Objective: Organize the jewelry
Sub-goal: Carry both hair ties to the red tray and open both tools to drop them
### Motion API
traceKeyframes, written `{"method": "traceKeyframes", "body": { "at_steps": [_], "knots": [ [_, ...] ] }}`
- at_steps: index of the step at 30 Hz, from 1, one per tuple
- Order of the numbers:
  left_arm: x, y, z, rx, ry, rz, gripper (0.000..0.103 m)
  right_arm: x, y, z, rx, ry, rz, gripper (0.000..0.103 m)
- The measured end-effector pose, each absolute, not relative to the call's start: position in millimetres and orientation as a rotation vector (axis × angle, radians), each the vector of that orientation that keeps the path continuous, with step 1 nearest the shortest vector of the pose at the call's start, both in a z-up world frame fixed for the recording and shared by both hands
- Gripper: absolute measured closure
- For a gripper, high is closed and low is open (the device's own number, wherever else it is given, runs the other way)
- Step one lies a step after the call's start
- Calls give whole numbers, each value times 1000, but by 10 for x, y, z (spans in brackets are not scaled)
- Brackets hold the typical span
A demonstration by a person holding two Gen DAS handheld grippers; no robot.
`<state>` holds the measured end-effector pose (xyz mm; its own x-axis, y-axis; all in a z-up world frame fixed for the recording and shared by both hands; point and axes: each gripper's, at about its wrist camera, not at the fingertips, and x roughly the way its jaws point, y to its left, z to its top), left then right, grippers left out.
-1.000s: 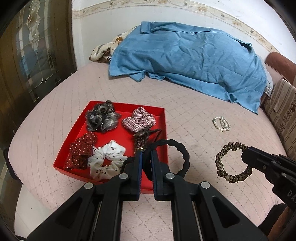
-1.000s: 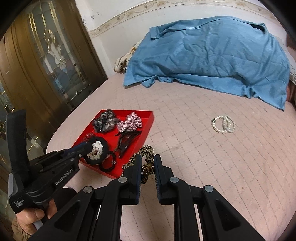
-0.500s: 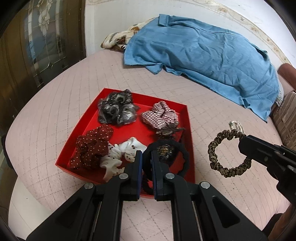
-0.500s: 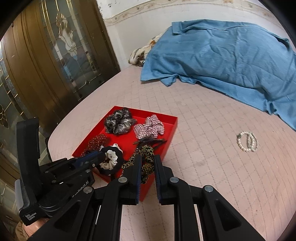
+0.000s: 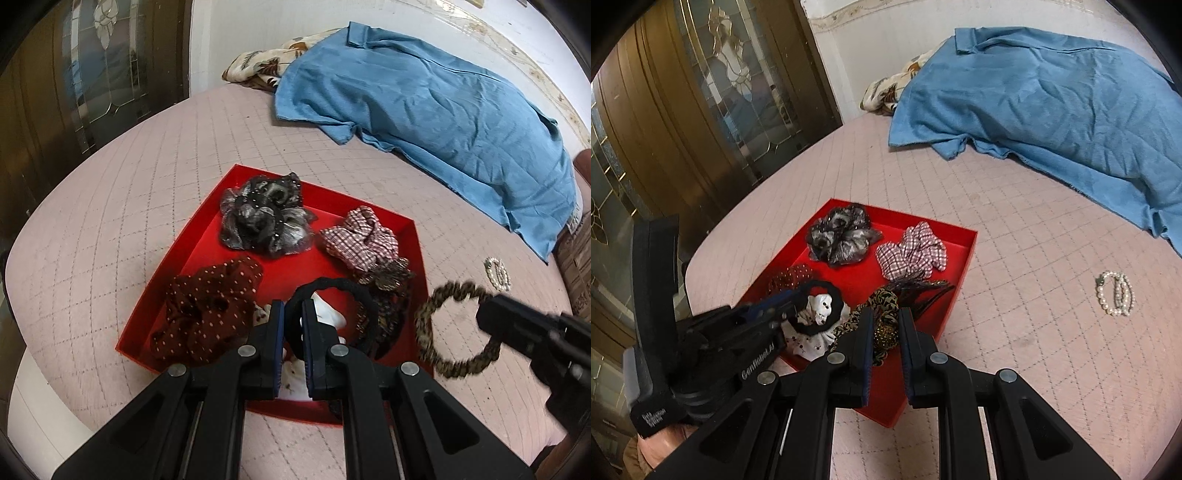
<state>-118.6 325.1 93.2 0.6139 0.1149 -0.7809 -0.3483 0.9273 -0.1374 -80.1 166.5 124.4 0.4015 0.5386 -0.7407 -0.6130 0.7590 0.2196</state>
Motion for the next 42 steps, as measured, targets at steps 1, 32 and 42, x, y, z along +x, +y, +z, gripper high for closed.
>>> {"method": "traceKeyframes", "body": {
  "at_steps": [1,32,42],
  "knots": [
    [-1177,3264,924,-289,873,273,94,-802,1693,1211,-101,906,730,88],
    [-810,3419,661,-273,918,283,94,-770,1956,662,-176,1023,756,88],
    [-801,3403,672,-269,919,286,94,-765,1950,657,-173,1023,757,88]
  ]
}}
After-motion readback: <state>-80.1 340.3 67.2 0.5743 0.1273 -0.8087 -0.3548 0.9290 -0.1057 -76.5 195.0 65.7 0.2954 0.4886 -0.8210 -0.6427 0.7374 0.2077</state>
